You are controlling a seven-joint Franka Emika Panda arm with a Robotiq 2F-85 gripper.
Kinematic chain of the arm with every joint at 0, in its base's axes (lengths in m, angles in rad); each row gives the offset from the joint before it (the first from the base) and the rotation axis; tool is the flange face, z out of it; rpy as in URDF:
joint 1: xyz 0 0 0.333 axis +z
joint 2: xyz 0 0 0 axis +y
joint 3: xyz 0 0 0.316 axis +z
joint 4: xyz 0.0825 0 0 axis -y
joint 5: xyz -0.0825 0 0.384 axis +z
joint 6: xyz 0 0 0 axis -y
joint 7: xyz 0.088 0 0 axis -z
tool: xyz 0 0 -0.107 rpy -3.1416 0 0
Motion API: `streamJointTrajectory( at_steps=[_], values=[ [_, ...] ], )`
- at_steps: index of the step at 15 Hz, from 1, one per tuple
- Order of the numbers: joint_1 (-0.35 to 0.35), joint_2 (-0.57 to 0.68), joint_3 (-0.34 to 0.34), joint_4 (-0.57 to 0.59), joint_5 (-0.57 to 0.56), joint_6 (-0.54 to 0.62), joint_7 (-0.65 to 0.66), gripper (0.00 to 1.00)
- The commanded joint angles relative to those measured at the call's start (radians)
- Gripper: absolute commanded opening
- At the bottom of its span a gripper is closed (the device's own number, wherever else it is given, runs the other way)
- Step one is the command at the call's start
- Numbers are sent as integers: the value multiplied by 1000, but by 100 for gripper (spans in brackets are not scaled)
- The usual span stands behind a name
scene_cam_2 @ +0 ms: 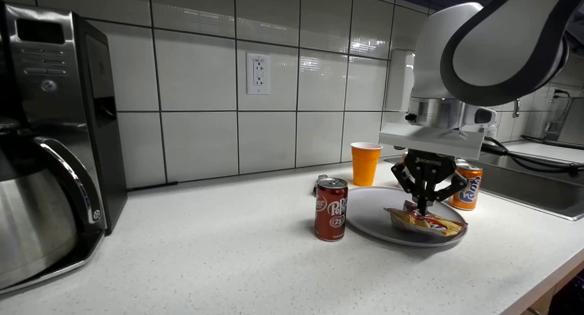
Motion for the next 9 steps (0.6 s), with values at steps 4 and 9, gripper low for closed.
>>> streamJointTrajectory(
  at_steps=[4, 9],
  values=[
    [-2, -12, 6, 73, -9, -46, -47, 0],
    [0, 7, 10, 163, -10, -88, -100, 0]
  ],
)
